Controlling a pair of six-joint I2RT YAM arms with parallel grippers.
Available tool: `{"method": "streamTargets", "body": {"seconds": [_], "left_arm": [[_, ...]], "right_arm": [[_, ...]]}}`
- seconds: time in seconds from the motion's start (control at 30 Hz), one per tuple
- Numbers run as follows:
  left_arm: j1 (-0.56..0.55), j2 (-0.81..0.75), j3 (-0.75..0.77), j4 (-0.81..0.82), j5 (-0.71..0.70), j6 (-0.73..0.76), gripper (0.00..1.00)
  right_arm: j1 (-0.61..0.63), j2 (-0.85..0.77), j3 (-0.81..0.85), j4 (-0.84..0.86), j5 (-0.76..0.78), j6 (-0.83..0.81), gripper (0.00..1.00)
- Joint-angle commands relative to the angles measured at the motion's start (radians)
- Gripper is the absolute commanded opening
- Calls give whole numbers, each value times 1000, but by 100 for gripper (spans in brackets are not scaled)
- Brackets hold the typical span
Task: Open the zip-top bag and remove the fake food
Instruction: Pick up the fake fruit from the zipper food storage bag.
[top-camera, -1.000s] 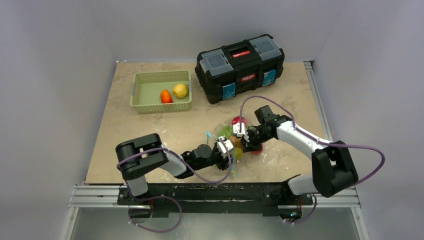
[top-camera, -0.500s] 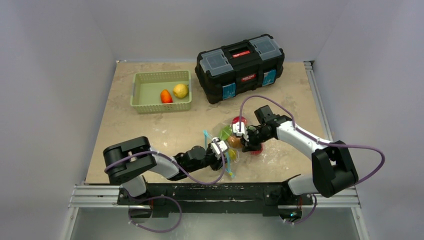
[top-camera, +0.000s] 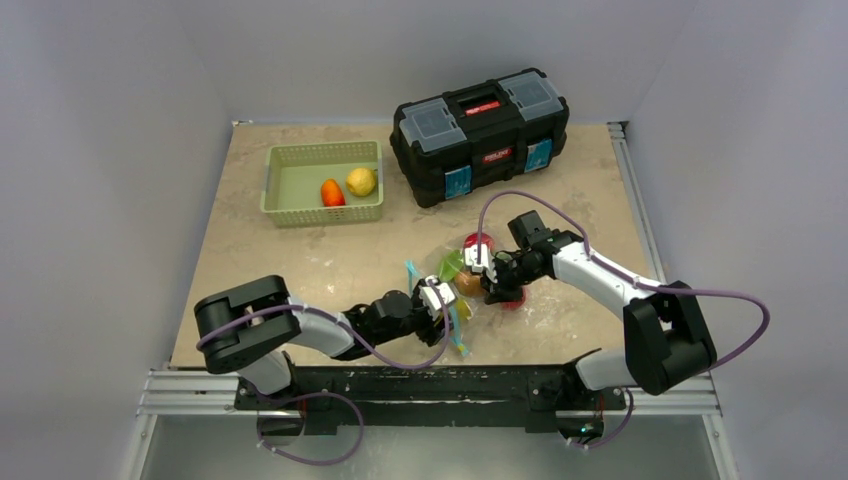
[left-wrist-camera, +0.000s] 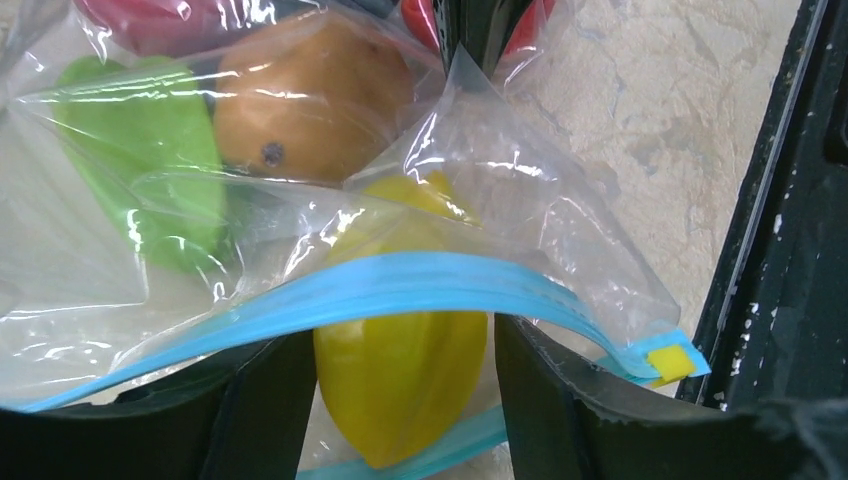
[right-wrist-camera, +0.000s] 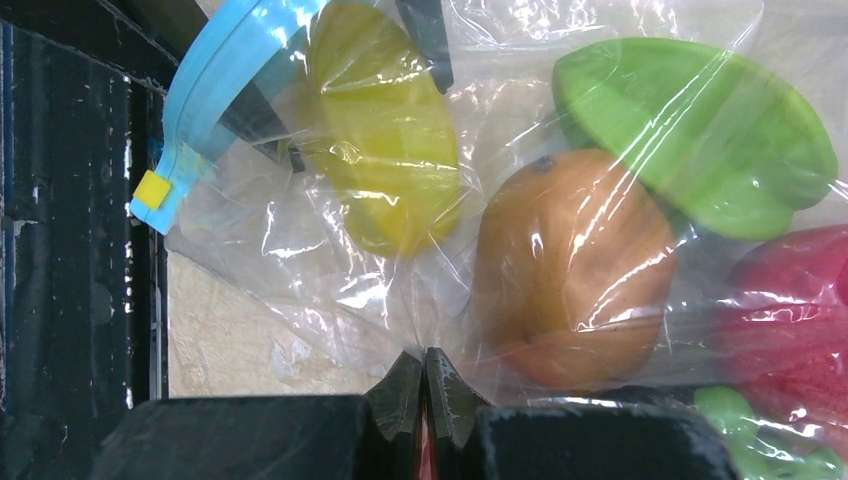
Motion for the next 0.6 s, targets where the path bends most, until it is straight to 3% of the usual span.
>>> {"method": "streamTargets", "body": {"seconds": [0.0, 0.57], "left_arm": [[13, 20, 32, -24, 44, 11, 64], [29, 85, 101, -10, 68, -29, 64]], "right_arm": [[3, -12, 20, 15, -9, 0, 0], [3, -9, 21, 7, -15, -7, 0]]}}
